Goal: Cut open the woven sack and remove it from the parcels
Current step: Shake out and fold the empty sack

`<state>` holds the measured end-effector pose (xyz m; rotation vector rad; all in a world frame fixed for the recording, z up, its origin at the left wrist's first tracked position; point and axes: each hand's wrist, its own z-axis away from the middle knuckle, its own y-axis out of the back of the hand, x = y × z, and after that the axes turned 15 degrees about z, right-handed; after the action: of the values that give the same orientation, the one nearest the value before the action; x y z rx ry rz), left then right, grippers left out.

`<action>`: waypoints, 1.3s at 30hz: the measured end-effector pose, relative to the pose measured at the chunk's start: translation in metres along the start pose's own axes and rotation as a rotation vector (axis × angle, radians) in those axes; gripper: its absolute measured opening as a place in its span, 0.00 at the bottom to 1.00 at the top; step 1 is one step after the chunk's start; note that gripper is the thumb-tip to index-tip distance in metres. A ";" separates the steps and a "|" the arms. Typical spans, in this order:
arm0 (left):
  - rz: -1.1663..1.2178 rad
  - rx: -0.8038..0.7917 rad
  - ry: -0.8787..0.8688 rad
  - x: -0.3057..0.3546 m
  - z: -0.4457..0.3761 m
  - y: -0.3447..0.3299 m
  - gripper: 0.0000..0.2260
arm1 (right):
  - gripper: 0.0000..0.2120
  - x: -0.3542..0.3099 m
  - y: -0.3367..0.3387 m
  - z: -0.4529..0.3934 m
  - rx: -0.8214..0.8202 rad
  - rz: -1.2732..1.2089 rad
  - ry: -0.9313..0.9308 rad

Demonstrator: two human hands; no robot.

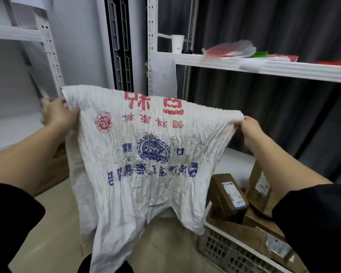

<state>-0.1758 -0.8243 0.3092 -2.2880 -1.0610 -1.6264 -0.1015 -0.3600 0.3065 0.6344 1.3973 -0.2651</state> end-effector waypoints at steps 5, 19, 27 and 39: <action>0.354 -0.234 0.197 0.009 0.003 0.000 0.09 | 0.06 0.007 0.002 0.008 -0.169 -0.179 -0.019; 0.540 -0.111 0.094 0.021 0.009 -0.015 0.13 | 0.21 0.021 -0.037 0.003 -0.257 0.312 0.177; 0.457 0.078 0.090 0.010 0.000 0.005 0.11 | 0.26 0.016 -0.062 -0.005 -0.035 0.160 0.083; 0.324 -0.290 0.058 0.018 0.023 -0.018 0.27 | 0.34 0.015 -0.066 -0.002 -0.059 -0.009 0.263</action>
<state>-0.1663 -0.7913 0.3109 -2.4073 -0.4313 -1.7875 -0.1350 -0.4092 0.2749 0.6299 1.6543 -0.1503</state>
